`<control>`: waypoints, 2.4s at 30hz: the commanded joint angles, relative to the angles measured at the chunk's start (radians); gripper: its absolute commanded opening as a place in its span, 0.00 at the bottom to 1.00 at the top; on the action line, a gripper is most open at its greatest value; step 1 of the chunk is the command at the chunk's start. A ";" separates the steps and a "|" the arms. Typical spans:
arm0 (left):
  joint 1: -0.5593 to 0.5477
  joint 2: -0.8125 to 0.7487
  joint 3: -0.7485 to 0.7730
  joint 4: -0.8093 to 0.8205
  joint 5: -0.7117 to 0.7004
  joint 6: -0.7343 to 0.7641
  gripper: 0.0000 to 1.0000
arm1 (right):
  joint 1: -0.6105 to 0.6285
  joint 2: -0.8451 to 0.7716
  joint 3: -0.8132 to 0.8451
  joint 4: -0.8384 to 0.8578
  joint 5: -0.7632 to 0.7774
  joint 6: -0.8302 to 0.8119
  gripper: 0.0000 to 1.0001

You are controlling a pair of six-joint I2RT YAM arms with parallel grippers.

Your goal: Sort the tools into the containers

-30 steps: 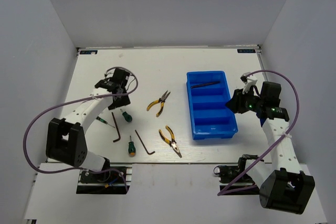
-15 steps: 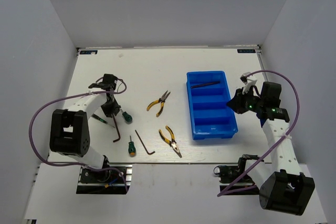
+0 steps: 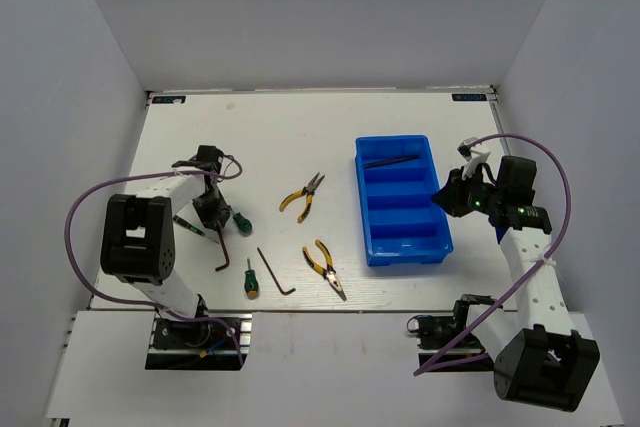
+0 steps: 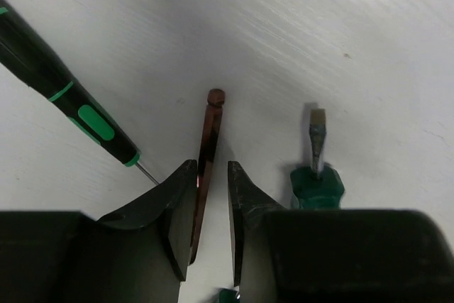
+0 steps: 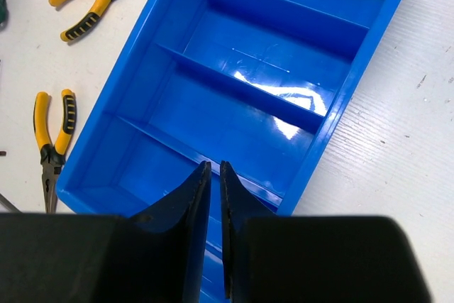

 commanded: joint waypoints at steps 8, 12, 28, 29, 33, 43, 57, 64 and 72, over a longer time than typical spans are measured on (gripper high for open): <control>0.023 0.072 -0.016 0.033 0.046 0.033 0.35 | -0.005 -0.031 0.028 0.007 -0.002 -0.001 0.16; 0.023 0.123 -0.016 0.042 0.098 0.053 0.18 | -0.007 -0.038 0.028 0.009 0.011 0.001 0.16; 0.000 -0.081 0.086 -0.002 0.109 0.143 0.00 | -0.008 -0.054 0.023 0.012 0.014 0.002 0.16; -0.009 -0.127 0.122 -0.014 0.134 0.155 0.00 | -0.007 -0.054 0.024 0.012 0.011 0.001 0.16; -0.020 -0.179 0.226 -0.068 0.212 0.174 0.00 | -0.008 -0.048 0.023 0.013 0.009 0.004 0.16; -0.083 -0.124 0.461 0.056 0.538 0.209 0.00 | -0.005 -0.045 0.018 0.022 0.008 0.007 0.16; -0.385 0.352 0.956 0.456 0.748 0.284 0.00 | -0.008 -0.042 0.012 0.030 0.027 -0.007 0.16; -0.500 0.518 1.114 0.594 0.612 0.356 0.00 | -0.010 -0.039 0.011 0.030 0.035 -0.008 0.16; -0.541 0.661 1.272 0.597 0.615 0.422 0.00 | -0.012 -0.037 0.009 0.030 0.032 -0.014 0.16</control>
